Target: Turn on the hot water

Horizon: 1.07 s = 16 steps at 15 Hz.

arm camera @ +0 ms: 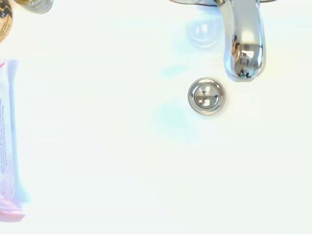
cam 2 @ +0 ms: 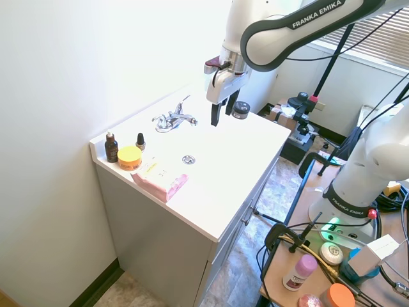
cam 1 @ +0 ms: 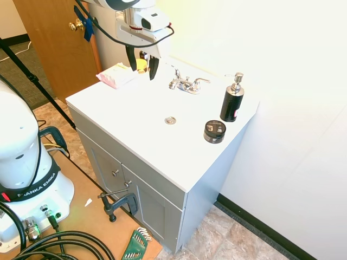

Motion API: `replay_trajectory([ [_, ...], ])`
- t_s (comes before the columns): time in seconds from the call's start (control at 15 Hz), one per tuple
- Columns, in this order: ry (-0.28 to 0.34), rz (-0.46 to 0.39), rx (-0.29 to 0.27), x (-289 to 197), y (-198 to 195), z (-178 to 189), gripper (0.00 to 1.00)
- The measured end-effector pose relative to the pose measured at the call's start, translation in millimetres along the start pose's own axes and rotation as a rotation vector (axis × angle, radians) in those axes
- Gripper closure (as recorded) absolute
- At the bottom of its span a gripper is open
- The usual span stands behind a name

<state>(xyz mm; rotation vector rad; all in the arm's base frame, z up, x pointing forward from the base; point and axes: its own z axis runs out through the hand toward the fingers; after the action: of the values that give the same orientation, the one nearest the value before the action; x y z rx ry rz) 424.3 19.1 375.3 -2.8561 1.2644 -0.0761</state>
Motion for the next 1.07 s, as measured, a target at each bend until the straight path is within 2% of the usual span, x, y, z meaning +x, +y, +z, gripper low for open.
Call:
replay_trajectory([
  [0.2, 0.032, 0.006, -0.022, 3, 1, 1, 0.00],
  [0.33, 0.108, 0.049, -0.064, 11, -7, -1, 0.00],
  [0.47, 0.197, 0.083, -0.100, 20, -32, -4, 0.00],
  [0.8, 0.378, 0.185, -0.141, 57, -89, 6, 0.00],
  [0.93, 0.427, 0.209, -0.132, 57, -115, 8, 0.00],
  [1.07, 0.450, 0.210, -0.108, 53, -141, 5, 0.00],
])
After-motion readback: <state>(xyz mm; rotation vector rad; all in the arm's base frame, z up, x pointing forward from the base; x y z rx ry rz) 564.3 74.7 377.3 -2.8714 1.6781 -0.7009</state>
